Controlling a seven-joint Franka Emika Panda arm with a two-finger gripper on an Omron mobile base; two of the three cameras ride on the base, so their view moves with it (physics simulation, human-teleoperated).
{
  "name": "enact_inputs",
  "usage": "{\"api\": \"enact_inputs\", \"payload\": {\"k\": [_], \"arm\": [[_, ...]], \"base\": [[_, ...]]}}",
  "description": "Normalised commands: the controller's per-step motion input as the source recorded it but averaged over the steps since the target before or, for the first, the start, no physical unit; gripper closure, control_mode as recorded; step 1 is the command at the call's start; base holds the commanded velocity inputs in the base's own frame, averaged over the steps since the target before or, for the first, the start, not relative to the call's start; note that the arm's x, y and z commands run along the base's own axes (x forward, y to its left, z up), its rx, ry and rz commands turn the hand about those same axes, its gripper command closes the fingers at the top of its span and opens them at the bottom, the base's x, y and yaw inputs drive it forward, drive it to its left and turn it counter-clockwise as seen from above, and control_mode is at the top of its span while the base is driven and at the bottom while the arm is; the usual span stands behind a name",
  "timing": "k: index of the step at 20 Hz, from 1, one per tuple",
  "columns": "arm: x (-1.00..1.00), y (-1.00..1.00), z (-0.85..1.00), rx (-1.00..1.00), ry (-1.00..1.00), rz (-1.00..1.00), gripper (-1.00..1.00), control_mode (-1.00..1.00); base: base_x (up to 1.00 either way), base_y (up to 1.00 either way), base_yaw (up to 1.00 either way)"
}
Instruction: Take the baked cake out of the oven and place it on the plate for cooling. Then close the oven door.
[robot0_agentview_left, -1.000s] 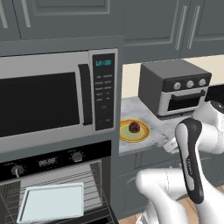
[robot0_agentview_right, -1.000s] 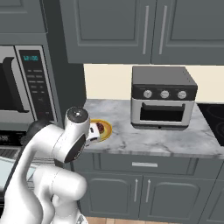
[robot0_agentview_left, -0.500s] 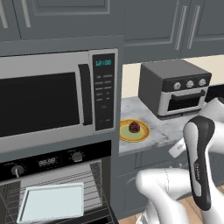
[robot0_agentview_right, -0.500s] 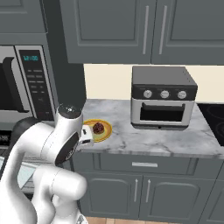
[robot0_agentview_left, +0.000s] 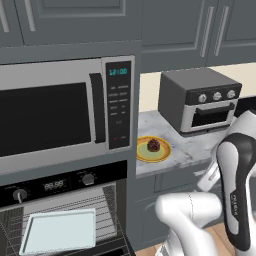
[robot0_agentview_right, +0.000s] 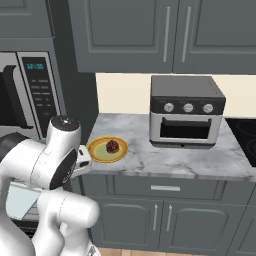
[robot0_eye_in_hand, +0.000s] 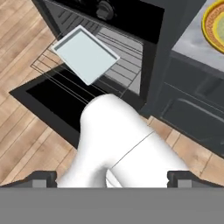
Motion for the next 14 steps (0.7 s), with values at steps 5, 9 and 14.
{"api": "enact_inputs", "payload": {"k": [5,9,14], "arm": [[-0.53,0.36,-0.02,0.0,0.0,0.12,-1.0,-1.0],[-0.55,0.36,-0.03,0.0,0.0,0.06,-1.0,-1.0],[-0.55,0.35,-0.05,0.0,-0.01,0.01,-1.0,-1.0]], "base": [[0.0,0.0,0.0],[0.0,0.0,0.0],[0.0,0.0,0.0]]}}
